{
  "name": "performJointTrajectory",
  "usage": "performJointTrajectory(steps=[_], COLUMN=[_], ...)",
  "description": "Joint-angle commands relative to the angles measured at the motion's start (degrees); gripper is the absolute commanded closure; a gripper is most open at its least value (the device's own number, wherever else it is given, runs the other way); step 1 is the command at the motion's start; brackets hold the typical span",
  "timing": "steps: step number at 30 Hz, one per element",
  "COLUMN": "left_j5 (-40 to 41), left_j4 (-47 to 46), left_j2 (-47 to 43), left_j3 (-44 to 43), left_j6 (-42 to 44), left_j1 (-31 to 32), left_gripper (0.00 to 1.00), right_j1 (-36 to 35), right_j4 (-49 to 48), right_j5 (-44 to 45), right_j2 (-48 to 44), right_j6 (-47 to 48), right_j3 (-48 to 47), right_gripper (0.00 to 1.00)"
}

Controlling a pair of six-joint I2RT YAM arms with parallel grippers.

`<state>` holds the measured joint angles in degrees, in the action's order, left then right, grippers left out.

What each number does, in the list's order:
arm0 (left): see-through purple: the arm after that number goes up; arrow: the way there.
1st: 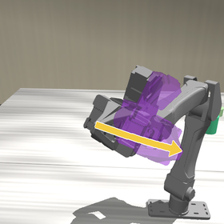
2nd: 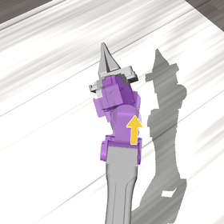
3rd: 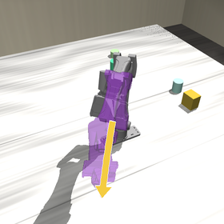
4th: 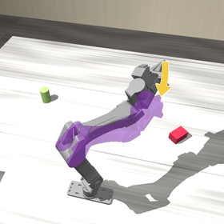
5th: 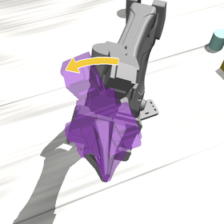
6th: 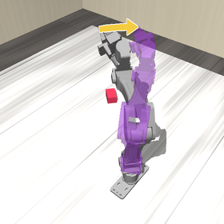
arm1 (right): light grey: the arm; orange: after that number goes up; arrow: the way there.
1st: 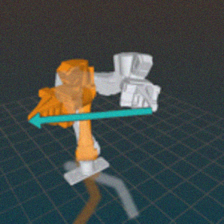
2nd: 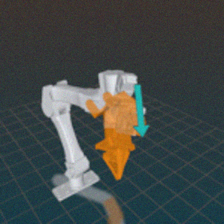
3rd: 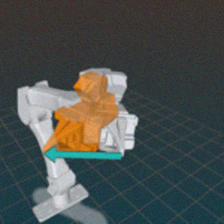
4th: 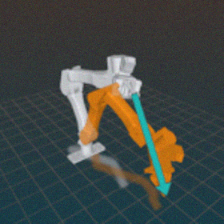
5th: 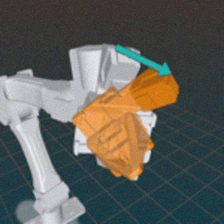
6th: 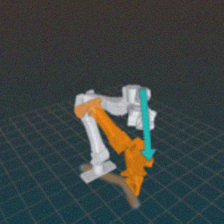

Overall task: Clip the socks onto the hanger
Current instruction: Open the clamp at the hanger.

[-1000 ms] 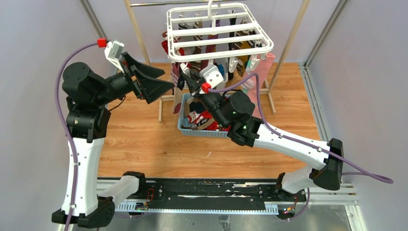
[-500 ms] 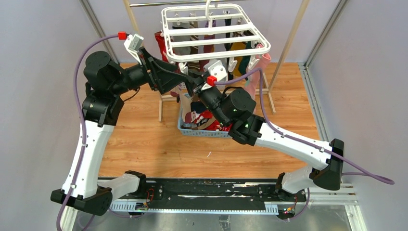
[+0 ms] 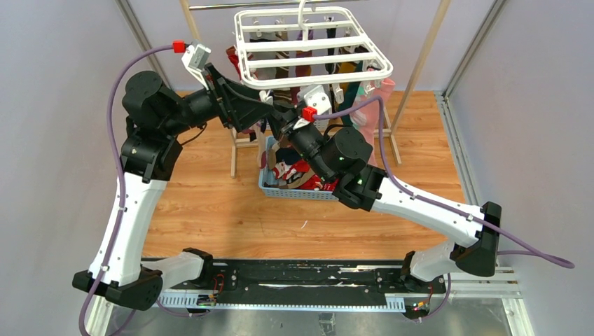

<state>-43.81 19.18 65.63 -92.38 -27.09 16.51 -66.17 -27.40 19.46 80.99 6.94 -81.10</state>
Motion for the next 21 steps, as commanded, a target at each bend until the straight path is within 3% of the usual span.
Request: performJointTrajectory(steps=[1, 9, 15, 18, 21], left_j5=[2.5, 4.8, 7.2, 8.7, 9.7], left_j4=[-2.1, -1.4, -1.9, -1.8, -1.4], left_j2=[1.8, 2.8, 3.0, 2.7, 2.4], left_j3=[-1.4, -1.9, -1.8, -1.0, -0.4], left_j6=[-1.5, -0.7, -1.0, -1.1, -1.4], left_j1=[1.6, 2.5, 2.5, 2.5, 2.5], left_gripper=[0.25, 0.31, 0.49, 0.63, 0.76], right_j1=[-1.4, -1.4, -1.4, -1.4, -1.3], right_j4=[3.1, 3.2, 3.5, 3.4, 3.4], right_j5=[-3.3, -3.4, -3.6, -3.4, -2.9], right_j2=[1.1, 0.8, 0.7, 0.2, -0.9], right_j6=[-1.3, -1.3, -1.6, -1.9, -2.0], right_j3=[-1.4, -1.2, -0.9, -0.4, 0.5], right_gripper=[1.0, 1.0, 1.0, 0.88, 0.7])
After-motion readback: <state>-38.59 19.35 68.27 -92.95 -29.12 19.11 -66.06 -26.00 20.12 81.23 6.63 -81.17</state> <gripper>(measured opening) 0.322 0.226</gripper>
